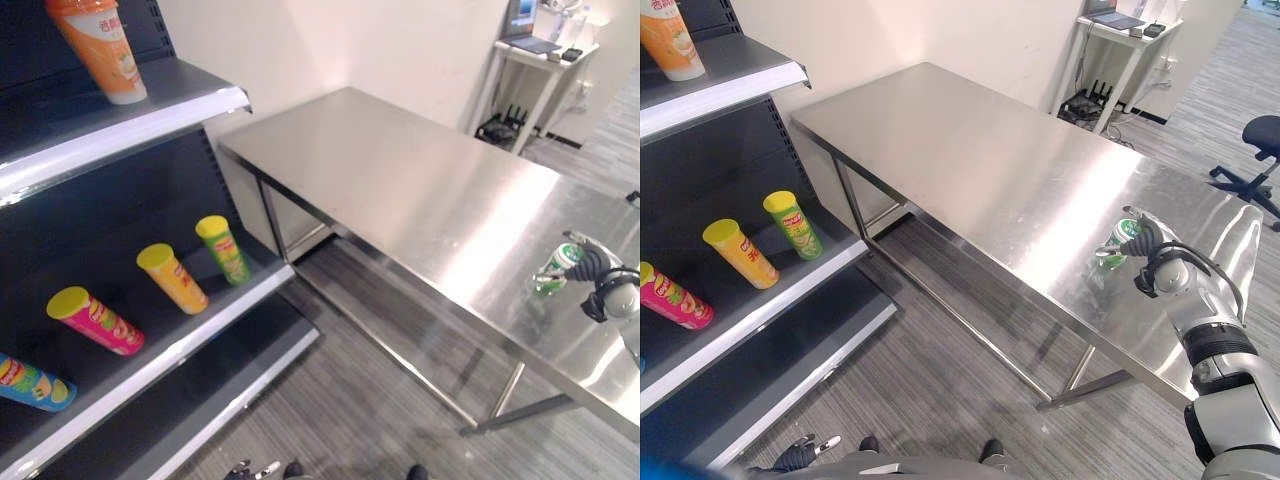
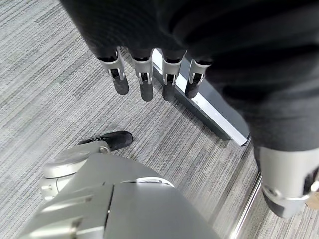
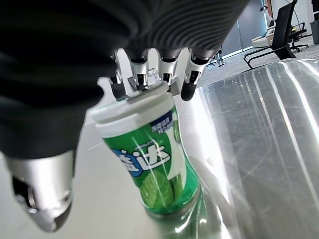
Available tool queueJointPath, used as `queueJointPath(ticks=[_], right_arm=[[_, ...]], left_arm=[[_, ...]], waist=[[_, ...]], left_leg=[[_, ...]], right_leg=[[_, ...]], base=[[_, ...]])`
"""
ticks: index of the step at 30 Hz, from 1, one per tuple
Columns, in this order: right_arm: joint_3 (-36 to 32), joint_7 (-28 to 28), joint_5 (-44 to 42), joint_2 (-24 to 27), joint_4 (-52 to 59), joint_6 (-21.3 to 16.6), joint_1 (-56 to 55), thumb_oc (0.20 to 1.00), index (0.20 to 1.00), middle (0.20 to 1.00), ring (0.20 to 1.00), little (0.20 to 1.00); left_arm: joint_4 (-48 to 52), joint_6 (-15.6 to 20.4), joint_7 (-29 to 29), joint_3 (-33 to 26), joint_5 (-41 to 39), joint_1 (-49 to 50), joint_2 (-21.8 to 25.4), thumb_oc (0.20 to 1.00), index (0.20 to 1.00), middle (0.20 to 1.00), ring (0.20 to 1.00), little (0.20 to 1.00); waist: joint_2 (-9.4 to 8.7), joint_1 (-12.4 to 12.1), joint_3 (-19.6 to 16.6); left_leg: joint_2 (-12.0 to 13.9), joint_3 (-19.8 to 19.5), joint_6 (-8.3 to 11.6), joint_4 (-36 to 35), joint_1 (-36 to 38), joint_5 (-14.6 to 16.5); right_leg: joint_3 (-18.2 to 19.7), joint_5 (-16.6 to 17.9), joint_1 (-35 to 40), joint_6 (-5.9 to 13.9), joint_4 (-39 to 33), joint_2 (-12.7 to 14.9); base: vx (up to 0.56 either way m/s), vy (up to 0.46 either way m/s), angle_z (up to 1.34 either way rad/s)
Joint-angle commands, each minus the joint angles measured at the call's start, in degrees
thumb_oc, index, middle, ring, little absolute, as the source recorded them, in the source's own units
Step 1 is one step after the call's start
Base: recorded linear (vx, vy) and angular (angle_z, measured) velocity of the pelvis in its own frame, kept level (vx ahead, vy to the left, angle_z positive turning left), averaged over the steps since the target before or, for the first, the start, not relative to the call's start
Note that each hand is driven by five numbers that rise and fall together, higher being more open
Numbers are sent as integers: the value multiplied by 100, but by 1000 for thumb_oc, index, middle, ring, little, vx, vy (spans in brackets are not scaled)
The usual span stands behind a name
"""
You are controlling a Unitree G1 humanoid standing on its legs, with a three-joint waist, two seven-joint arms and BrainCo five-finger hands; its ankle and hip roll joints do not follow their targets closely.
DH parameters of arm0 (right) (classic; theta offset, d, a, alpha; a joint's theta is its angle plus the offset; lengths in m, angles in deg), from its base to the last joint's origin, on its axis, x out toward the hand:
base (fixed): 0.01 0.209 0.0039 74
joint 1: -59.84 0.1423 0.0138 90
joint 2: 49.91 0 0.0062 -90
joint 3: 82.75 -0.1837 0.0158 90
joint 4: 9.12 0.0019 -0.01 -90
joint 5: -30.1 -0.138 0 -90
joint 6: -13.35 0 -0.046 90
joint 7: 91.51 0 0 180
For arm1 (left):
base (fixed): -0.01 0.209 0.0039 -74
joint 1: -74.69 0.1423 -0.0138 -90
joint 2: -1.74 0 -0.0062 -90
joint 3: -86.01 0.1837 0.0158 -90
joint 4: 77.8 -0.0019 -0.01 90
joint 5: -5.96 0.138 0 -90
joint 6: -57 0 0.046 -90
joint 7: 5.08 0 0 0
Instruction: Put the goods on the table back onto the shelves and tidy them up.
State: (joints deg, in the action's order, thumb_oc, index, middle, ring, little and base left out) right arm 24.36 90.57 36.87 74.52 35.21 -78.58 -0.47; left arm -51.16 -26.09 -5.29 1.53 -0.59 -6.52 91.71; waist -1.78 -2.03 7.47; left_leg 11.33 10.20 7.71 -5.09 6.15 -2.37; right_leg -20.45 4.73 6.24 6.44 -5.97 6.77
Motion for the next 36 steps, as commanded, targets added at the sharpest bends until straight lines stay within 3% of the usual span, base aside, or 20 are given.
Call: queueJointPath(ticks=[1, 5, 6, 7, 8, 9, 10, 27, 36], right_arm=[[293, 87, -24, -44, -417, -111, 863, 1000, 1000, 1000, 1000, 1000], [368, 63, -70, -107, -551, -114, 950, 1000, 1000, 1000, 1000, 1000], [372, 64, -70, -108, -554, -115, 954, 934, 934, 934, 934, 934], [389, 48, -76, -115, -589, -115, 969, 545, 545, 545, 545, 545], [391, 39, -77, -112, -588, -112, 973, 498, 498, 498, 498, 498], [395, 35, -76, -115, -572, -107, 983, 275, 275, 275, 275, 275], [396, 36, -77, -122, -561, -107, 986, 200, 200, 200, 200, 200], [257, 125, -31, -12, -142, -159, 803, 200, 200, 200, 200, 200], [-1342, 705, 43, 621, 2553, -514, -335, 200, 200, 200, 200, 200]], left_arm=[[-208, 68, 71, 359, -89, -357, 159, 1000, 1000, 1000, 1000, 1000], [-226, 68, 65, 366, -91, -354, 159, 1000, 1000, 1000, 1000, 1000], [-226, 68, 65, 365, -91, -354, 158, 1000, 1000, 1000, 1000, 1000], [-233, 65, 67, 364, -83, -359, 163, 1000, 1000, 1000, 1000, 1000], [-233, 65, 67, 361, -85, -353, 166, 1000, 1000, 1000, 1000, 1000], [-235, 65, 66, 360, -84, -353, 163, 1000, 1000, 1000, 1000, 1000], [-239, 67, 66, 359, -92, -354, 161, 1000, 1000, 1000, 1000, 1000], [-233, 66, 90, 306, -90, -354, 179, 1000, 1000, 1000, 1000, 1000], [-209, 71, 216, -19, 22, -427, 135, 1000, 1000, 1000, 1000, 1000]], waist=[[-161, -137, 155], [-162, -147, 151], [-162, -146, 151], [-165, -145, 156], [-166, -147, 154], [-165, -145, 153], [-166, -142, 153], [-188, -151, 150], [-185, -36, 120]], left_leg=[[141, 3, 181, 18, -60, -35], [144, 7, 182, 16, -55, -38], [144, 8, 182, 16, -54, -38], [145, 4, 184, 19, -60, -40], [145, 8, 184, 18, -58, -38], [141, 9, 182, 16, -57, -36], [139, 9, 181, 16, -58, -35], [127, 6, 181, 15, -52, -24], [133, 24, 181, 28, -23, 21]], right_leg=[[-204, -636, 347, 163, 97, 15], [-194, -639, 352, 163, 97, 13], [-193, -639, 352, 163, 97, 13], [-196, -639, 351, 162, 97, 16], [-200, -640, 352, 162, 97, 16], [-195, -639, 352, 160, 97, 15], [-190, -639, 349, 160, 97, 14], [-207, -630, 360, 166, 97, 26], [-233, -636, 396, 173, 97, 41]], base=[[0, 0, 0], [0, 0, 0], [0, 0, 0], [0, 0, 0], [0, 0, 0], [0, 0, 0], [0, 0, 0], [0, 0, 0], [1, -3, 1]])
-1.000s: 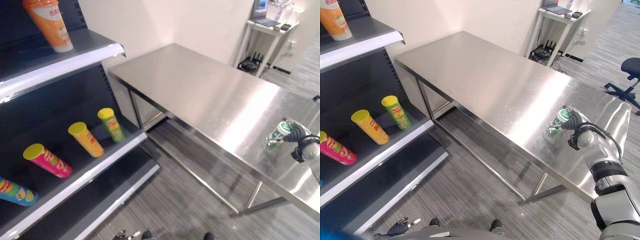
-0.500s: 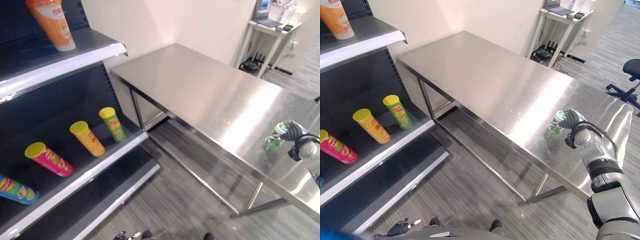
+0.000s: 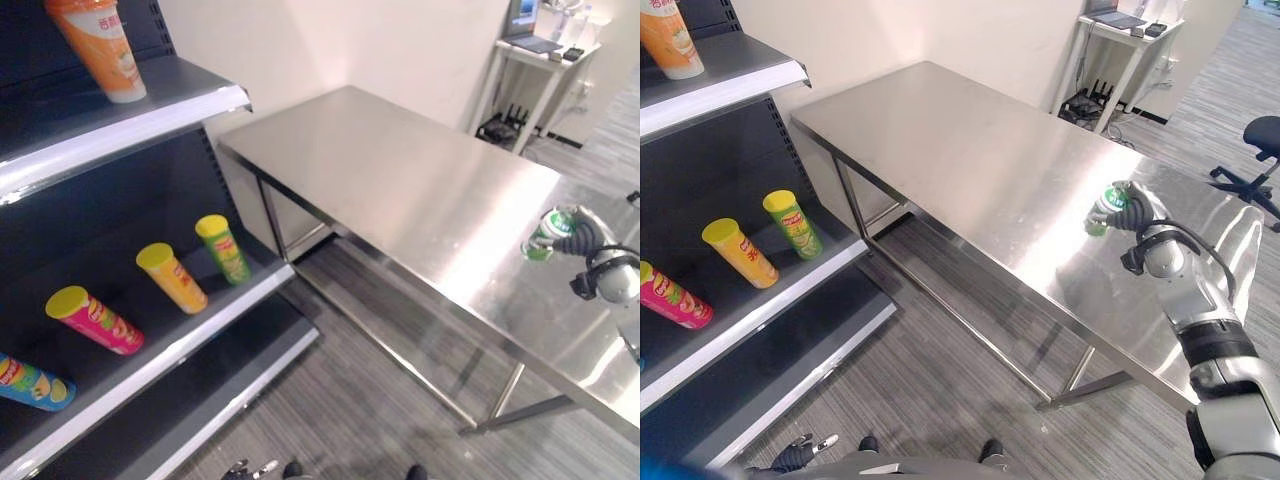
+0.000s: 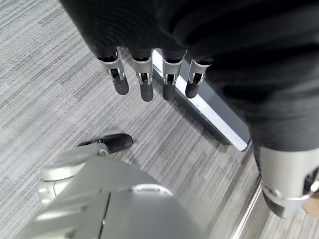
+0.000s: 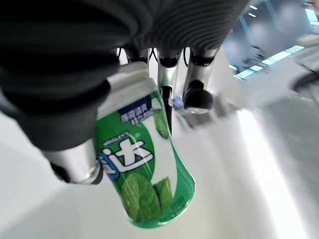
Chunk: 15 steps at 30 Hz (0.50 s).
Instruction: Put the goods on the table back onto the shelves and tidy them up.
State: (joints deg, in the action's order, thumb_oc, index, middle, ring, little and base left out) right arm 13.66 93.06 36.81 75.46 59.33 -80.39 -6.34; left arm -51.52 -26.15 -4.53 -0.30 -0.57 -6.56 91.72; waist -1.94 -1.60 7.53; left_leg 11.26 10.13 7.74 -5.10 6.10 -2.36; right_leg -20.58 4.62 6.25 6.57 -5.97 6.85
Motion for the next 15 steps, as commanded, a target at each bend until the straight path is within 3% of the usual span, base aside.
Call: queueJointPath(ticks=[1, 10, 15], right_arm=[[-713, 589, 44, 577, 813, -493, -24, 200, 200, 200, 200, 200], [-1168, 561, -271, 574, 1949, -890, -305, 200, 200, 200, 200, 200], [-1173, 447, -570, 699, 2646, -1211, -217, 200, 200, 200, 200, 200]], left_arm=[[-138, 94, 149, 129, 77, -454, 129, 1000, 1000, 1000, 1000, 1000], [-19, 143, 144, 141, 81, -481, 179, 1000, 1000, 1000, 1000, 1000], [68, 202, 133, 126, -15, -461, 191, 1000, 1000, 1000, 1000, 1000]], waist=[[-151, -57, 100], [-127, -67, 68], [-100, -161, 190]], left_leg=[[145, 31, 182, 34, -5, 31], [199, 25, 223, 56, 1, 7], [366, -144, 348, 168, -263, -209]], right_leg=[[-217, -641, 405, 160, 97, 27], [-216, -702, 433, 128, 99, -21], [-224, -808, 371, 18, 97, -192]], base=[[0, 0, 0], [-4, -16, 0], [-53, -96, 13]])
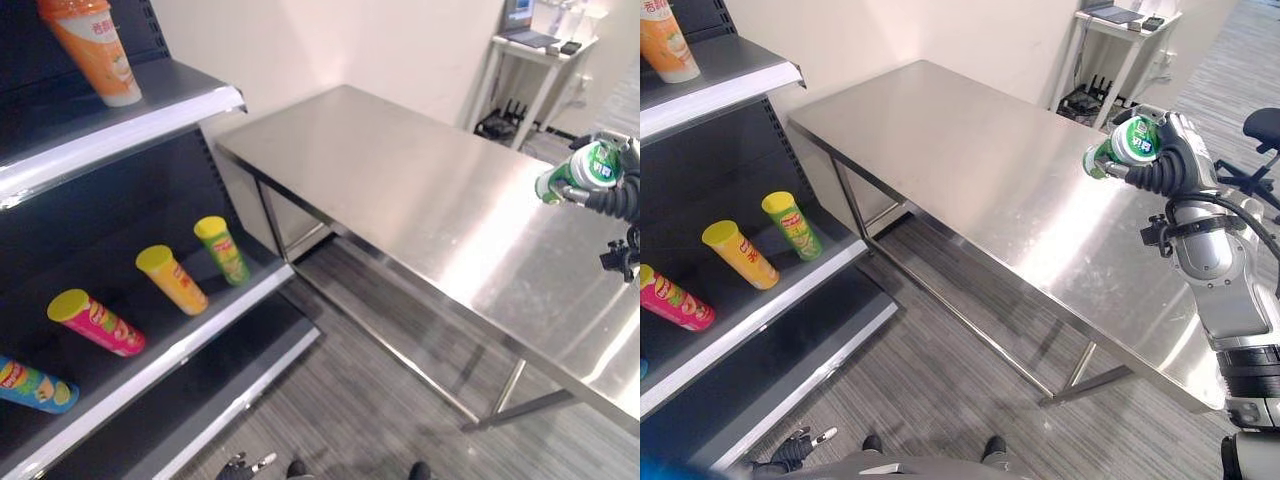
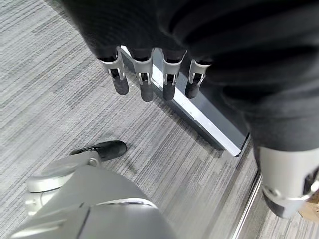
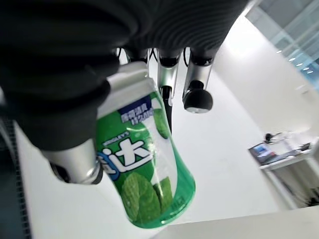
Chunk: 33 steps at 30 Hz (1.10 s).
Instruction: Put the goods on the table back onto the shelves and tidy them up.
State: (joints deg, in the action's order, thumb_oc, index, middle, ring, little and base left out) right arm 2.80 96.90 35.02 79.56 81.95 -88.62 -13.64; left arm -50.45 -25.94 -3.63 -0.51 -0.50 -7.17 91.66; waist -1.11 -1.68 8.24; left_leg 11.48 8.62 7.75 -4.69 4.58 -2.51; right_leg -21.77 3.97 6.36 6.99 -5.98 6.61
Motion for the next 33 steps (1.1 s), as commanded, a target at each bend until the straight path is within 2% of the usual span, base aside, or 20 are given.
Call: queueJointPath(ticks=[1, 3, 5, 7, 8, 9, 10, 12, 15, 17, 20, 21, 23, 24, 27, 28, 29, 30, 31, 33], right_arm=[[-96, 58, -395, 289, 392, -385, 507, 200, 200, 200, 200, 200], [-164, 104, -422, 368, 643, -468, 559, 200, 200, 200, 200, 200], [-200, 142, -395, 403, 714, -485, 567, 200, 200, 200, 200, 200], [-178, 275, -230, 591, 802, -462, 696, 200, 200, 200, 200, 200], [-158, 280, -227, 592, 795, -462, 713, 200, 200, 200, 200, 200], [-131, 287, -194, 633, 811, -469, 740, 200, 200, 200, 200, 200], [-193, 311, -113, 761, 834, -465, 692, 200, 200, 200, 200, 200], [-342, 253, -24, 871, 865, -412, 517, 200, 200, 200, 200, 200], [-539, 222, 69, 914, 898, -333, 376, 200, 200, 200, 200, 200], [-680, 215, 125, 871, 900, -283, 233, 200, 200, 200, 200, 200], [-881, 213, 316, 703, 871, -165, -28, 200, 200, 200, 200, 200], [-948, 232, 396, 632, 866, -114, -89, 200, 200, 200, 200, 200], [-978, 234, 408, 612, 883, -106, -118, 200, 200, 200, 200, 200], [-1066, 279, 655, 465, 833, 14, -192, 200, 200, 200, 200, 200], [-1098, 270, 723, 386, 843, 82, -214, 200, 200, 200, 200, 200], [-1098, 270, 724, 383, 844, 83, -214, 200, 200, 200, 200, 200], [-1075, 290, 740, 389, 813, 99, -204, 200, 200, 200, 200, 200], [-1097, 287, 725, 418, 816, 98, -254, 200, 200, 200, 200, 200], [-1230, 226, 681, 517, 826, 89, -404, 200, 200, 200, 200, 200], [-1450, 166, 505, 569, 868, 4, -633, 200, 200, 200, 200, 200]], left_arm=[[-37, 181, 42, 147, -23, -402, 197, 1000, 1000, 1000, 1000, 1000], [86, 233, 77, 181, -71, -426, 172, 1000, 1000, 1000, 1000, 1000], [130, 245, 95, 197, -109, -451, 163, 1000, 1000, 1000, 1000, 1000], [334, 343, 198, 166, -360, -460, 106, 1000, 1000, 1000, 1000, 1000], [338, 342, 198, 161, -361, -454, 102, 1000, 1000, 1000, 1000, 1000], [361, 374, 247, 96, -386, -402, 101, 1000, 1000, 1000, 1000, 1000], [331, 400, 298, 4, -412, -379, 91, 1000, 1000, 1000, 1000, 1000], [288, 437, 296, -80, -415, -323, 96, 1000, 1000, 1000, 1000, 1000], [253, 431, 265, -47, -327, -323, 94, 1000, 1000, 1000, 1000, 1000], [273, 412, 207, -6, -222, -307, 103, 1000, 1000, 1000, 1000, 1000], [262, 376, 154, -7, -66, -313, 196, 1000, 1000, 1000, 1000, 1000], [270, 376, 146, -4, -8, -341, 246, 1000, 1000, 1000, 1000, 1000], [270, 375, 145, 2, -4, -347, 263, 1000, 1000, 1000, 1000, 1000], [284, 390, 106, -57, 148, -371, 398, 1000, 1000, 1000, 1000, 1000], [216, 368, 48, -127, 256, -367, 501, 1000, 1000, 1000, 1000, 1000], [216, 367, 48, -128, 256, -367, 503, 1000, 1000, 1000, 1000, 1000], [199, 363, 47, -118, 302, -406, 573, 1000, 1000, 1000, 1000, 1000], [170, 346, 37, -105, 294, -453, 609, 1000, 1000, 1000, 1000, 1000], [255, 328, 11, -68, 276, -502, 646, 1000, 1000, 1000, 1000, 1000], [169, 327, -4, -9, 306, -564, 678, 1000, 1000, 1000, 1000, 1000]], waist=[[-181, -145, 118], [-142, -235, 283], [-126, -240, 309], [-100, -107, 336], [-97, -106, 338], [-80, -1, 291], [-19, 142, 212], [60, 229, 90], [87, 283, 32], [81, 337, -11], [-19, 281, -71], [-81, 248, -65], [-123, 240, -62], [-272, 204, -35], [-395, 194, 70], [-402, 192, 75], [-435, 257, 169], [-448, 370, 202], [-497, 540, 219], [-511, 605, 169]], left_leg=[[348, -5, 351, 137, -126, -193], [412, -119, 488, 278, -482, -383], [421, -153, 511, 303, -647, -505], [886, 617, 507, 268, -689, -711], [888, 627, 508, 261, -679, -712], [1223, 848, 639, 289, -396, -647], [1522, 1002, 725, 383, -87, -869], [1551, 902, 725, 489, 186, -933], [1374, 735, 725, 571, 253, -640], [1256, 850, 725, 471, 239, -238], [884, 883, 566, 303, 228, 245], [707, 864, 466, 226, 236, 350], [659, 866, 439, 218, 240, 354], [153, 839, 177, 12, 311, 597], [-226, 807, -47, -26, 396, 782], [-234, 809, -51, -26, 400, 783], [-281, 806, -111, -23, 412, 777], [-285, 783, -130, -31, 426, 770], [-404, 740, -243, -31, 424, 679], [-481, 723, -336, -31, 436, 672]], right_leg=[[-115, -744, 357, -28, 98, -173], [-269, -826, 351, -86, 108, -193], [-398, -811, 323, -89, 98, -165], [-887, -730, 230, -33, 141, 120], [-879, -729, 232, -32, 140, 119], [-896, -738, 190, 13, 155, 293], [-1087, -558, 66, 83, 182, 554], [-1248, -310, -62, 200, 262, 889], [-1380, -28, -98, 361, 394, 1278], [-1459, 128, -71, 472, 466, 1476], [-1515, 406, -78, 700, 591, 1885], [-1533, 529, -86, 751, 624, 2030], [-1529, 548, -88, 759, 626, 2077], [-1534, 1018, -146, 801, 814, 2520], [-1504, 1482, -191, 801, 1050, 2802], [-1499, 1485, -191, 801, 1052, 2811], [-1304, 1599, -248, 801, 1260, 2778], [-942, 1473, -367, 801, 1456, 2654], [-355, 1157, -573, 767, 1685, 2320], [-50, 531, -661, 593, 1834, 1843]], base=[[-97, -73, 27], [-111, -64, 27], [-108, 7, 64], [-173, 145, 96], [-87, 236, 164], [-127, 333, 162], [-214, 509, 124], [-200, 433, 88], [-68, 295, 77], [-35, 309, 98], [-21, 352, 45], [-44, 248, 58], [-46, 238, 54], [-73, 430, 32], [-53, 352, 17], [-50, 197, 10], [-39, 171, 1], [-41, 330, 11], [13, 288, 35], [34, 213, 26]])
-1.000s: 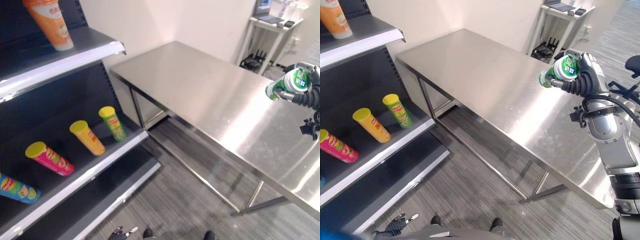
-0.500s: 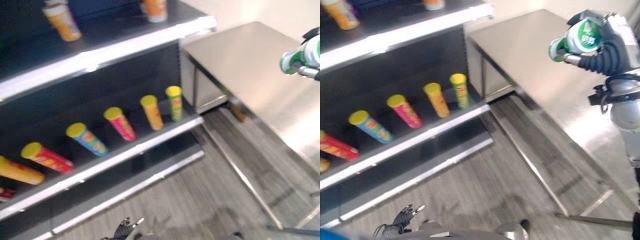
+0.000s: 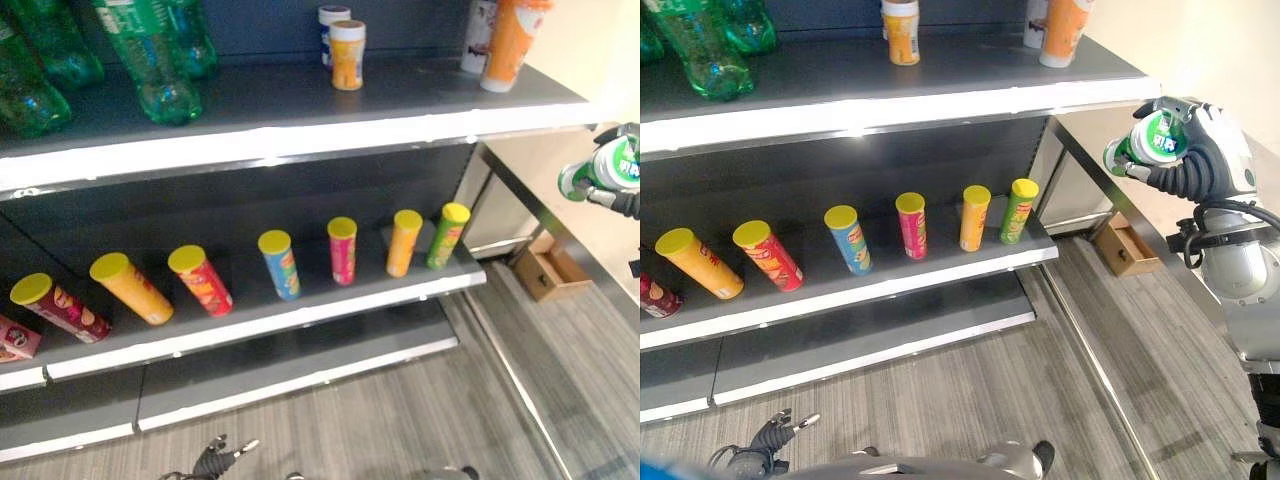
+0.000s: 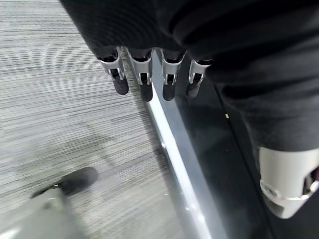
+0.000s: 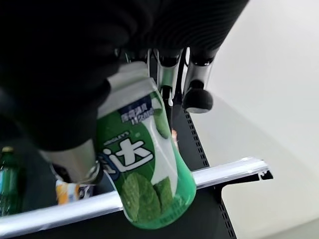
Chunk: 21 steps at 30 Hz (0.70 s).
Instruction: Put the goods on the table back onto the shelves and tidy them up.
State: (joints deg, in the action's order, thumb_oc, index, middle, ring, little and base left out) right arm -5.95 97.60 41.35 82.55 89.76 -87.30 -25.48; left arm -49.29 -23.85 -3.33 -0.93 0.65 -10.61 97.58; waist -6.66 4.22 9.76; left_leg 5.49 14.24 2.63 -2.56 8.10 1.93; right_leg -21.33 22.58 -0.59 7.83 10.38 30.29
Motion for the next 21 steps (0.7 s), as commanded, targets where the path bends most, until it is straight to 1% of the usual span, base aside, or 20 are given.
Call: queueJointPath(ticks=[1, 2, 3, 4, 5, 6, 7, 9, 10, 11, 12, 13, 14, 15, 16, 19, 21], right_arm=[[-670, 82, -195, 321, 106, -161, 486, 200, 200, 200, 200, 200], [-780, 43, -405, 476, 168, -294, 432, 200, 200, 200, 200, 200], [-757, 30, -428, 519, 214, -370, 426, 200, 200, 200, 200, 200], [-776, 9, -467, 567, 245, -378, 456, 200, 200, 200, 200, 200], [-725, -49, -548, 618, 261, -376, 480, 200, 200, 200, 200, 200], [-715, -50, -551, 621, 255, -376, 495, 200, 200, 200, 200, 200], [-440, -53, -809, 719, 308, -553, 873, 200, 200, 200, 200, 200], [-36, -221, -1062, 724, 450, -660, 1276, 200, 200, 200, 200, 200], [6, -225, -1067, 729, 435, -659, 1321, 200, 200, 200, 200, 200], [171, -282, -1181, 731, 448, -698, 1477, 200, 200, 200, 200, 200], [457, -376, -1368, 757, 469, -754, 1713, 200, 200, 200, 200, 200], [537, -373, -1371, 766, 435, -760, 1795, 200, 200, 200, 200, 200], [958, -479, -1420, 842, 333, -726, 2153, 200, 200, 200, 200, 200], [1173, -527, -1500, 836, 262, -725, 2339, 200, 200, 200, 200, 200], [1244, -525, -1505, 839, 232, -730, 2414, 200, 200, 200, 200, 200], [1795, -625, -1838, 776, 9, -769, 2967, 200, 200, 200, 200, 200], [2322, -690, -1951, 789, -319, -734, 3522, 200, 200, 200, 200, 200]], left_arm=[[18, 117, -33, 61, 182, -285, 89, 1000, 1000, 1000, 1000, 1000], [-103, 116, -30, 88, 132, -409, 47, 1000, 1000, 1000, 1000, 1000], [-149, 137, -32, 123, 183, -429, 36, 1000, 1000, 1000, 1000, 1000], [-130, 139, -48, 126, 165, -449, -2, 1000, 1000, 1000, 1000, 1000], [-189, 137, -49, 129, 186, -429, -19, 1000, 1000, 1000, 1000, 1000], [-191, 139, -48, 124, 187, -432, -20, 1000, 1000, 1000, 1000, 1000], [-148, 164, -56, 168, 113, -356, -151, 1000, 1000, 1000, 1000, 1000], [-166, 160, -89, 252, 124, -307, -217, 1000, 1000, 1000, 1000, 1000], [-168, 162, -88, 237, 124, -302, -223, 1000, 1000, 1000, 1000, 1000], [-188, 160, -91, 235, 123, -296, -232, 1000, 1000, 1000, 1000, 1000], [-131, 139, -98, 299, 119, -259, -239, 1000, 1000, 1000, 1000, 1000], [-122, 134, -97, 275, 119, -246, -252, 1000, 1000, 1000, 1000, 1000], [-49, 119, -114, 375, 131, -191, -250, 1000, 1000, 1000, 1000, 1000], [-40, 110, -121, 382, 124, -173, -248, 1000, 1000, 1000, 1000, 1000], [-38, 109, -121, 361, 123, -165, -258, 1000, 1000, 1000, 1000, 1000], [-56, 90, -127, 420, 87, -133, -209, 1000, 1000, 1000, 1000, 1000], [-120, 80, -97, 422, 79, -132, -132, 1000, 1000, 1000, 1000, 1000]], waist=[[44, 48, 6], [4, 188, -36], [-22, 175, -42], [-65, 162, -59], [-97, 154, -99], [-102, 156, -106], [-126, 41, -261], [-133, -90, -347], [-129, -74, -346], [-133, -108, -367], [-148, -212, -381], [-138, -183, -378], [-168, -310, -387], [-171, -330, -394], [-163, -302, -392], [-178, -423, -396], [-200, -557, -401]], left_leg=[[118, 115, 156, -244, 82, 234], [65, 42, 125, -244, 107, 215], [33, 39, 133, -244, 113, 228], [11, 0, 144, -244, 132, 222], [-23, -15, 141, -244, 175, 235], [-29, -10, 137, -244, 152, 206], [-4, 82, 173, -244, 199, 207], [68, 93, 241, -244, 245, 184], [72, 94, 245, -244, 251, 185], [93, 87, 270, -244, 267, 176], [133, 64, 309, -244, 280, 153], [136, 60, 312, -244, 287, 153], [184, 40, 356, -243, 290, 128], [202, 28, 372, -243, 299, 121], [204, 22, 374, -243, 303, 121], [254, -15, 426, -234, 299, 93], [302, -59, 475, -224, 263, 63]], right_leg=[[19, -1582, -52, 464, 287, -770], [409, -2108, -204, 289, 112, -1547], [506, -2202, -126, 230, -95, -1694], [610, -2237, -18, 242, -289, -1793], [734, -2212, 71, 208, -444, -1898], [736, -2167, 64, 200, -483, -1897], [735, -2039, 333, 238, -941, -1991], [655, -2032, 524, 218, -1209, -2063], [654, -2026, 537, 216, -1225, -2068], [629, -2035, 601, 213, -1284, -2085], [549, -2062, 673, 185, -1329, -2101], [544, -2061, 687, 183, -1337, -2104], [450, -2095, 759, 162, -1383, -2124], [411, -2105, 800, 152, -1400, -2138], [404, -2104, 810, 151, -1405, -2139], [277, -2139, 879, 121, -1424, -2161], [169, -2179, 920, 91, -1435, -2170]], base=[[77, 100, -5], [88, 32, -10], [98, 4, 15], [86, -35, 33], [50, -32, 50], [125, -96, 15], [136, -135, -1], [133, -125, -17], [57, -56, -23], [59, -71, -15], [58, -72, 7], [59, -102, 14], [43, -72, 12], [43, -71, 10], [30, -42, 22], [30, -65, 19], [23, -81, 24]])
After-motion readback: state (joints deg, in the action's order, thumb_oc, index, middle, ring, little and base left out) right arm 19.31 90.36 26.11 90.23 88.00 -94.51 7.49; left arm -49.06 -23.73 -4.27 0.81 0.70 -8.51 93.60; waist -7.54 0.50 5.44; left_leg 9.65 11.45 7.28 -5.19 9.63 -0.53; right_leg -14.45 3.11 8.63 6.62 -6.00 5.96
